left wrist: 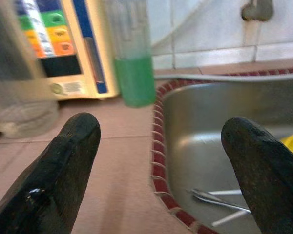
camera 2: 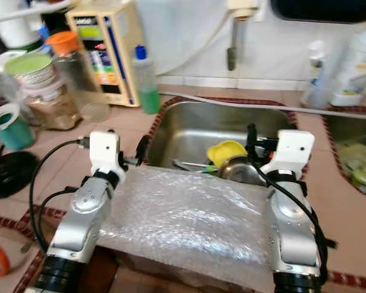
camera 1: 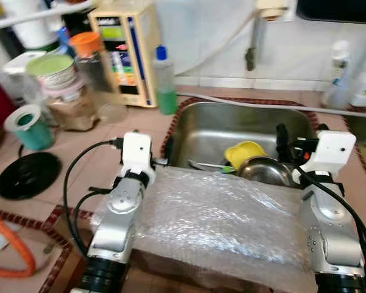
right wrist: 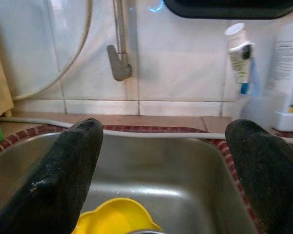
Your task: Kitchen organization
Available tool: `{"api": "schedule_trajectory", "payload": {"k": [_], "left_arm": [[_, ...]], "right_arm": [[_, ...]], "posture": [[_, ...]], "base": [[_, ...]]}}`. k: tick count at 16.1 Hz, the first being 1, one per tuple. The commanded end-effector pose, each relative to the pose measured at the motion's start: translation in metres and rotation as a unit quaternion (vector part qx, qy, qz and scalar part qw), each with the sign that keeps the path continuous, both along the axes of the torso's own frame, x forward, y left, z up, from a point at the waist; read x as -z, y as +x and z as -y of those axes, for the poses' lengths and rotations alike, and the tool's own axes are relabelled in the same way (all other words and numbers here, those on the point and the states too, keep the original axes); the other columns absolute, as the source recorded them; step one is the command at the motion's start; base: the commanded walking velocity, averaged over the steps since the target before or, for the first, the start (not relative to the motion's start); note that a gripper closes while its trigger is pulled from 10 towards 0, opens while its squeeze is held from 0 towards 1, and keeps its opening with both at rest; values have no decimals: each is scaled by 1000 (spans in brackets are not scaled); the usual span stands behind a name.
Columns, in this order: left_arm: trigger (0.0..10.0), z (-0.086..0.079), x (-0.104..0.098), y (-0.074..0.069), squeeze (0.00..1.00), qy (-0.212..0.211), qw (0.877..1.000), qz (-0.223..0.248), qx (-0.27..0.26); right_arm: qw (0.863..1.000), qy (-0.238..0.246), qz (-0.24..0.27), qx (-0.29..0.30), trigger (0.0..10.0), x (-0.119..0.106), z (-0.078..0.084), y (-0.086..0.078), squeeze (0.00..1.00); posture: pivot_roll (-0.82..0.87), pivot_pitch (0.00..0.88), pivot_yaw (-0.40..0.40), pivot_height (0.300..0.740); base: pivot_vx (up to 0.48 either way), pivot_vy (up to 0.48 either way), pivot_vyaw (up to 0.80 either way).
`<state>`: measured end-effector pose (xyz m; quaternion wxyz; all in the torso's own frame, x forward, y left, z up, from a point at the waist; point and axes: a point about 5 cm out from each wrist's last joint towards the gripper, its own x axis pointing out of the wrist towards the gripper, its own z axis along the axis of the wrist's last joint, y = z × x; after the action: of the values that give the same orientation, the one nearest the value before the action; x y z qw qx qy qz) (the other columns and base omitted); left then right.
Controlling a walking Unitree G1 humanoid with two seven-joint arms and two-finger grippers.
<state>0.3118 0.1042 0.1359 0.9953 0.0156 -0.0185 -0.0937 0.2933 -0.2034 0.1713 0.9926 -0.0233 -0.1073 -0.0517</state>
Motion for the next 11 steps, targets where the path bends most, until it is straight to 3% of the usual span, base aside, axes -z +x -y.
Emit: {"api": "schedule_trajectory", "payload": {"k": [1, 2, 6, 11], "left_arm": [[10000, 1, -6, -1, 0, -9, 1000, 15, 18], [10000, -5, -3, -3, 0, -27, 1000, 5, 10], [10000, -14, 2, -7, 0, -9, 1000, -4, -6], [10000, -12, 0, -9, 0, -9, 1000, -1, -6]], "right_arm": [[1000, 1, 1, 0, 10000, -3, -1, -3, 0], [1000, -2, 0, -6, 10000, -6, -2, -4, 0], [1000, 0, -5, -15, 10000, -8, -5, -5, 0], [1000, 5, -10, -30, 10000, -10, -12, -3, 0]], "posture": [[-76, 0, 114, 740], [-76, 0, 111, 740], [-75, 0, 107, 740], [-64, 0, 95, 740]], "base": [[0, 0, -781], [0, 0, -788], [0, 0, -780], [0, 0, 0]]}}
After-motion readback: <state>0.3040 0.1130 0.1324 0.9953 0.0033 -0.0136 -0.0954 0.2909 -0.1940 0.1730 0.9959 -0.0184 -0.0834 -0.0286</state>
